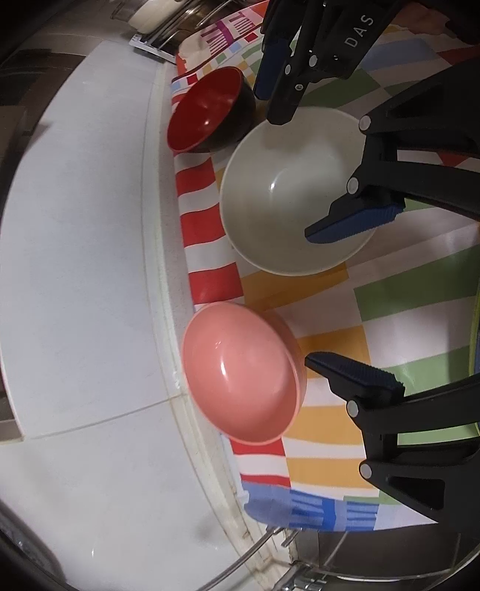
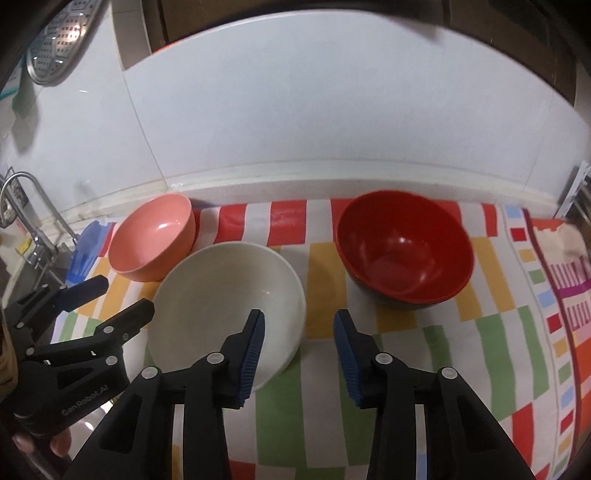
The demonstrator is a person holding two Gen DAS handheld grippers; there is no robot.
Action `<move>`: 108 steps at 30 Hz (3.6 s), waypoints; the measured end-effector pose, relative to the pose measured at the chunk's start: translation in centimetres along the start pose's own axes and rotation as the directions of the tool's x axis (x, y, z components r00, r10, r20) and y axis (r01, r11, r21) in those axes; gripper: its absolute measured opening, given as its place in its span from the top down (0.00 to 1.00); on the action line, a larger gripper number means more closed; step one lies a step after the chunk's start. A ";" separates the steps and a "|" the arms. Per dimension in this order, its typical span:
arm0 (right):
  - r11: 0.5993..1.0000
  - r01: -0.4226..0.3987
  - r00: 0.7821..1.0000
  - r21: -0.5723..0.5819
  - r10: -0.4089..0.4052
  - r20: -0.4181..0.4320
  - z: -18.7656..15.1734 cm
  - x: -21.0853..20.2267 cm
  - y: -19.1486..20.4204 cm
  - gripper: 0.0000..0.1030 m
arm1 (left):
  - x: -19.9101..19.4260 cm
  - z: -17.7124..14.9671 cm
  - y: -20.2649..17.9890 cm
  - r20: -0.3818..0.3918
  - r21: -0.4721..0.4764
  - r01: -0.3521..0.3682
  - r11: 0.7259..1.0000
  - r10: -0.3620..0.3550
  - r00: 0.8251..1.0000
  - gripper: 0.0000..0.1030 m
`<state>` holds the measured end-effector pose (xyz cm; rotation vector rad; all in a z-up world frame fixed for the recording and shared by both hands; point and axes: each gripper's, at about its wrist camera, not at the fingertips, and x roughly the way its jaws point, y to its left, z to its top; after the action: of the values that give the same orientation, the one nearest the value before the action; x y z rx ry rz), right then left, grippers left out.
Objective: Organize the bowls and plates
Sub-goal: 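Close both grippers on the white bowl's rim, then lift the white bowl with both grippers and carry it toward the plate stack, then lower the white bowl onto the plate stack and open both grippers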
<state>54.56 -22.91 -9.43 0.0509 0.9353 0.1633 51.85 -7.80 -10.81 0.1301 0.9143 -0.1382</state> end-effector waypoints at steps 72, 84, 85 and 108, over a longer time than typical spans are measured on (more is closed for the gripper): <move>0.987 0.050 0.994 0.152 -0.034 -0.106 -10.2 -11.6 -3.0 0.93 | -9.2 -8.9 -7.3 -0.084 0.007 0.275 0.961 -0.273 0.958 0.90; 0.984 0.063 0.986 0.165 -0.036 -0.161 -12.7 -11.8 -4.0 0.93 | -8.9 -10.8 -8.7 -0.136 -0.002 0.285 0.958 -0.283 0.949 0.90; 0.985 0.058 0.987 0.165 -0.032 -0.160 -12.9 -11.8 -4.1 0.93 | -8.8 -10.9 -8.8 -0.139 -0.001 0.285 0.959 -0.282 0.949 0.90; 0.985 0.058 0.975 0.161 -0.022 -0.219 -13.9 -10.2 -4.9 0.93 | -7.2 -11.4 -9.5 -0.185 -0.015 0.277 0.961 -0.275 0.944 0.90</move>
<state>38.02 -29.74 -10.11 0.1712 1.1659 0.0527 37.01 -14.69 -12.46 0.0241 1.1155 -0.3973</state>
